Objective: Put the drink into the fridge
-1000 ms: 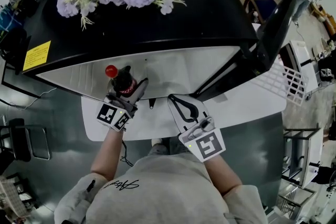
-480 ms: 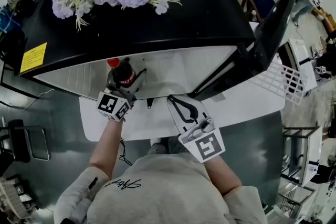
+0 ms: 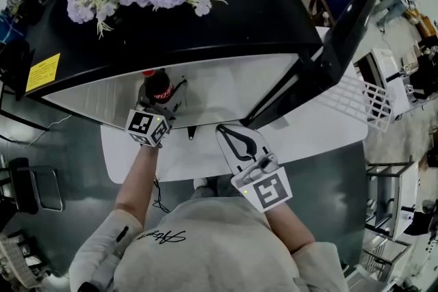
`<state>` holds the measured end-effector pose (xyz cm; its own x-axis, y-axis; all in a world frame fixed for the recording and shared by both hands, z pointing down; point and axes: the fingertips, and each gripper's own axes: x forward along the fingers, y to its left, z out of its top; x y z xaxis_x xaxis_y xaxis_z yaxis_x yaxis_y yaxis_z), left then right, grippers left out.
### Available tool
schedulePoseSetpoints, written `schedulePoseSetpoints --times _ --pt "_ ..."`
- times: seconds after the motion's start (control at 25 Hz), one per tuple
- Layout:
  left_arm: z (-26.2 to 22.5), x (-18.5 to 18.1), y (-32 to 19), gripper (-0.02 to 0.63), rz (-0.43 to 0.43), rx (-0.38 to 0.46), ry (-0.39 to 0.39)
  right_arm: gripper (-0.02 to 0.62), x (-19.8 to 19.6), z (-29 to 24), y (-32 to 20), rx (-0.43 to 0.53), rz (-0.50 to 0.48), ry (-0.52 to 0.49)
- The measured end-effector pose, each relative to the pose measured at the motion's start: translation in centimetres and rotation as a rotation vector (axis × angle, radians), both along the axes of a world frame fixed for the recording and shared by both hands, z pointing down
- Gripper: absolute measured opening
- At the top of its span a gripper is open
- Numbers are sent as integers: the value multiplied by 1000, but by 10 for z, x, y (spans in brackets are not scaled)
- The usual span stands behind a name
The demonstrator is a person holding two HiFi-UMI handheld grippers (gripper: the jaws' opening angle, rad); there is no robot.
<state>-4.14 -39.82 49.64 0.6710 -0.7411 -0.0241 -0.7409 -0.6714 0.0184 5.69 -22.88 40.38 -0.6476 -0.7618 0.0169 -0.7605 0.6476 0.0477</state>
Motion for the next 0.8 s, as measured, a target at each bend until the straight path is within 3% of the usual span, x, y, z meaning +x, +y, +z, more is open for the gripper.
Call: schedulePoseSetpoints --times 0.8 --pt "4 -1 -28 311 -31 28 -6 12 7 3 10 -19 9 28"
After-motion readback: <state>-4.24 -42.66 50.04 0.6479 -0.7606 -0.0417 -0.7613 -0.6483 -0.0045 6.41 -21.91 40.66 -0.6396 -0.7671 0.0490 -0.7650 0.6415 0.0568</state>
